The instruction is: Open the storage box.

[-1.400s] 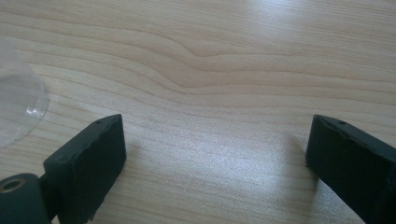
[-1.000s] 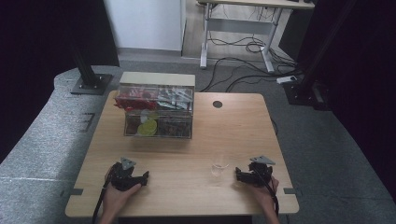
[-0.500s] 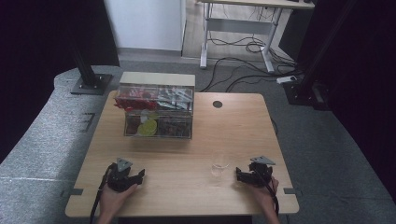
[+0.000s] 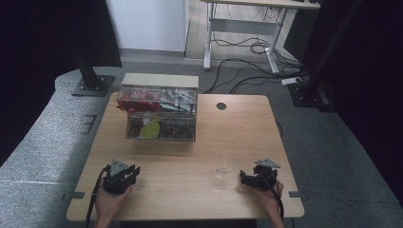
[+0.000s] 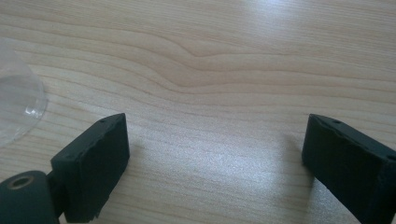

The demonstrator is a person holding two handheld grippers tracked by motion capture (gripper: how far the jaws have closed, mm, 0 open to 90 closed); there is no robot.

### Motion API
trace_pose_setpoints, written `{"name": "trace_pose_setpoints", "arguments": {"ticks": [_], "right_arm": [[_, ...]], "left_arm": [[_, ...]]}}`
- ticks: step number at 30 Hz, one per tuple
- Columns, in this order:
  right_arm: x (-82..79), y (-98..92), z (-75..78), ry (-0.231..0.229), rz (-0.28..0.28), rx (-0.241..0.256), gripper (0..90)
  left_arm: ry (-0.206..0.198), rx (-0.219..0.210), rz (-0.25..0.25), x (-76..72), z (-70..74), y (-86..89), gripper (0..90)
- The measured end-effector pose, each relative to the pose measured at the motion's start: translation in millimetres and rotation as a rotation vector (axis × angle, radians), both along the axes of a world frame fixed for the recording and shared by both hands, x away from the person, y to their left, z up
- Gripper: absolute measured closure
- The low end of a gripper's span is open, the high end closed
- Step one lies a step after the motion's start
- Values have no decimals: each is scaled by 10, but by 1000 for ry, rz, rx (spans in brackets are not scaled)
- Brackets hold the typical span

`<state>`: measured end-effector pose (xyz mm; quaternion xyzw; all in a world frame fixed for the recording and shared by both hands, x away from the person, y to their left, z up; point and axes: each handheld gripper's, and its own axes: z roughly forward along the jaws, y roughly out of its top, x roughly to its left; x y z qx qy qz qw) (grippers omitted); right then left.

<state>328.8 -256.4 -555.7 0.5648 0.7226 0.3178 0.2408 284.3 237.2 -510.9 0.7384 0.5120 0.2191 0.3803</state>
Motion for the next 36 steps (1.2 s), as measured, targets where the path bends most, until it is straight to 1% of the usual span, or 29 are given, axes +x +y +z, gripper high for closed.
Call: {"name": "trace_pose_setpoints", "arguments": {"ticks": [3, 4, 6, 8, 12, 15, 17, 19, 22, 31, 36], "right_arm": [[-3, -1, 0, -1, 0, 0, 80], [-3, -1, 0, -1, 0, 0, 80], [-3, -1, 1, -1, 0, 0, 81], [-4, -1, 1, -1, -1, 0, 84], [-5, -1, 1, -2, -2, 0, 87], [-5, -2, 1, -2, -3, 0, 89], [-5, -2, 1, -3, -3, 0, 90], [-5, -3, 1, -3, -4, 1, 92], [-2, -3, 2, -4, -7, 1, 96], [4, -2, 2, -5, -12, 2, 101], [11, -3, 2, -5, -13, 2, 102]], "left_arm": [[3, -25, -5, 25, 49, 25, 819], [3, -25, -5, 25, 49, 25, 829], [6, -31, -7, 47, 77, 36, 839], [10, -46, -14, 71, 117, 39, 842], [3, -50, -23, 102, 180, 30, 864], [8, -46, -24, 134, 177, 21, 896], [16, -45, -31, 158, 166, 12, 900], [25, -52, -41, 182, 162, 9, 900], [34, -53, -41, 225, 162, 9, 900], [40, -49, -42, 342, 181, -29, 900], [48, -57, -37, 431, 179, -44, 900]]}}
